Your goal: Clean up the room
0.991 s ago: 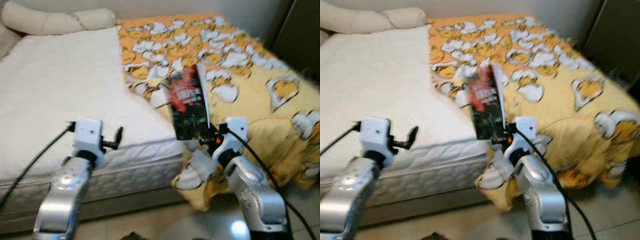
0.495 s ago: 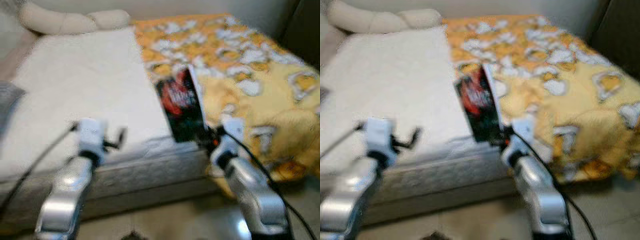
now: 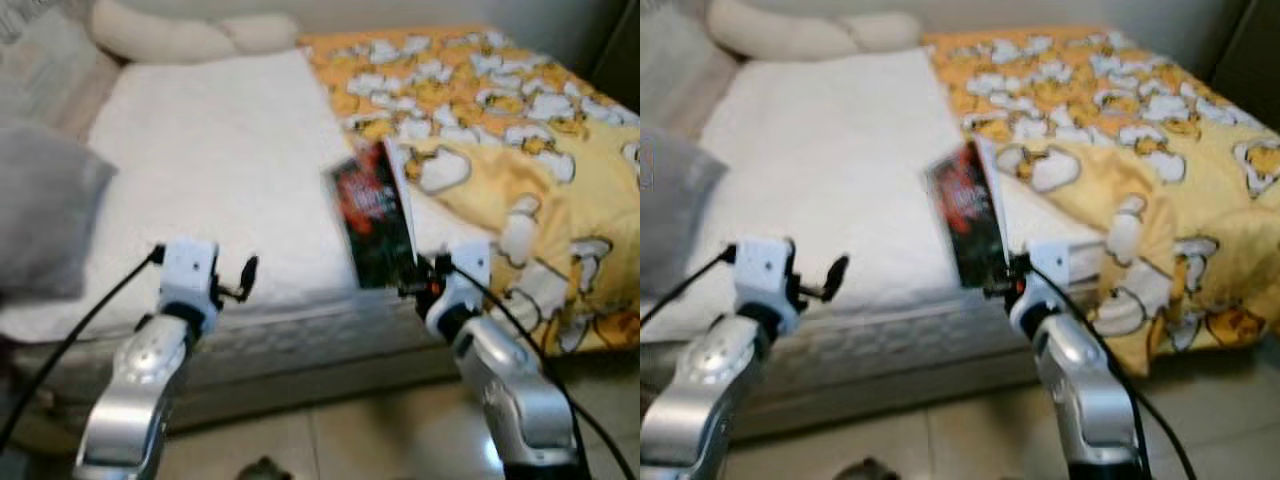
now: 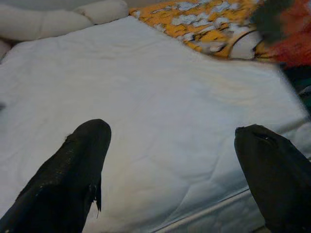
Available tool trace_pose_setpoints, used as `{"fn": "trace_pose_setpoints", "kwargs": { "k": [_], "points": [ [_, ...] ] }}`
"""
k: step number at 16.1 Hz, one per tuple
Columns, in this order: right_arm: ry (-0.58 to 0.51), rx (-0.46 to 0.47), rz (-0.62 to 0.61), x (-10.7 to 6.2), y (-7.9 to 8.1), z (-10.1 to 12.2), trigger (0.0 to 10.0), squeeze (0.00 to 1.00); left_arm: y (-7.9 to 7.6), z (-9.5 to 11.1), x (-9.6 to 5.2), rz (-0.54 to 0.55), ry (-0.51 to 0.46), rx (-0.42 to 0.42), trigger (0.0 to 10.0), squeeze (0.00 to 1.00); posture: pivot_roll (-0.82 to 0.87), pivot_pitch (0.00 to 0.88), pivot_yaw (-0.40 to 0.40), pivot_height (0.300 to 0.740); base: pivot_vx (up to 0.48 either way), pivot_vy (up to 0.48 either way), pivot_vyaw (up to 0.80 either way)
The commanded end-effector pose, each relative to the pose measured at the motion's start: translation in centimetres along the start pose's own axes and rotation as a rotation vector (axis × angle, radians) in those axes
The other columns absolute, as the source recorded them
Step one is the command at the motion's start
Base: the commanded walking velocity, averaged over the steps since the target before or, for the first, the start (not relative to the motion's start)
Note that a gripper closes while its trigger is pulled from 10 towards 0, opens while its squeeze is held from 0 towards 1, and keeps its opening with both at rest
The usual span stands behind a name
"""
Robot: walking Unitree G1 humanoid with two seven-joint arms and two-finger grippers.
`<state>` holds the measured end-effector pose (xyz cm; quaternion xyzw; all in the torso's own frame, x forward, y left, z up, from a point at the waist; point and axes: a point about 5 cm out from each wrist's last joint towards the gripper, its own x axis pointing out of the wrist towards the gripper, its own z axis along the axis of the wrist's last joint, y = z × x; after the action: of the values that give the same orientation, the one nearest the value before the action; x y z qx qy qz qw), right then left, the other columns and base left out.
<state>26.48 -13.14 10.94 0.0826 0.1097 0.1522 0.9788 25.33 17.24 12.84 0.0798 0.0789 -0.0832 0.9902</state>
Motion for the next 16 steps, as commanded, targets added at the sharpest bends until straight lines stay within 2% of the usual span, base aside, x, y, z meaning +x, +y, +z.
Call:
{"fn": "trace_pose_setpoints", "kwargs": {
  "k": [1, 4, 7, 10, 13, 16],
  "points": [
    [-0.055, 0.006, 0.018, 0.15, 0.47, 1.12, 10.0, 0.0, 0.68, 0.23, -0.14, 0.026, -0.007, 0.011, 10.0, 0.0, 0.03, 0.0, 0.006, 0.74, 0.0, 0.42, 0.0],
    [-0.051, 0.005, 0.019, 0.19, 0.43, 1.13, 10.0, 0.0, 0.59, 0.6, -0.12, 0.039, -0.033, -0.013, 10.0, 0.0, 0.04, 0.0, 0.005, 0.74, 0.0, 0.123, 0.0],
    [-0.049, 0.007, 0.017, 0.32, 0.38, 1.12, 10.0, 0.0, 0.67, 0.67, -0.02, 0.041, -0.026, 0.005, 10.0, 0.0, 0.04, 0.0, 0.007, 0.74, 0.0, 0.0, 0.0],
    [-0.052, 0.012, 0.022, 0.74, 0.6, 1.26, 10.0, 0.0, 1.21, 1.01, 0.14, 0.061, -0.045, -0.009, 10.0, 0.0, 0.04, 0.0, 0.011, 0.74, 0.0, 0.0, 0.0],
    [-0.044, -0.015, 0.05, 0.99, 0.91, 1.27, 10.0, 0.0, 1.21, 1.03, 0.2, 0.064, -0.044, -0.012, 10.0, 0.0, 0.04, 0.0, 0.012, 0.74, 0.245, 0.0, 0.0],
    [-0.037, -0.019, 0.065, 1.13, 0.97, 1.24, 10.0, 0.0, 1.16, 1.08, 0.27, 0.062, -0.042, -0.01, 10.0, 0.0, 0.04, 0.0, 0.01, 0.74, 0.255, 0.0, 0.8]
  ]
}}
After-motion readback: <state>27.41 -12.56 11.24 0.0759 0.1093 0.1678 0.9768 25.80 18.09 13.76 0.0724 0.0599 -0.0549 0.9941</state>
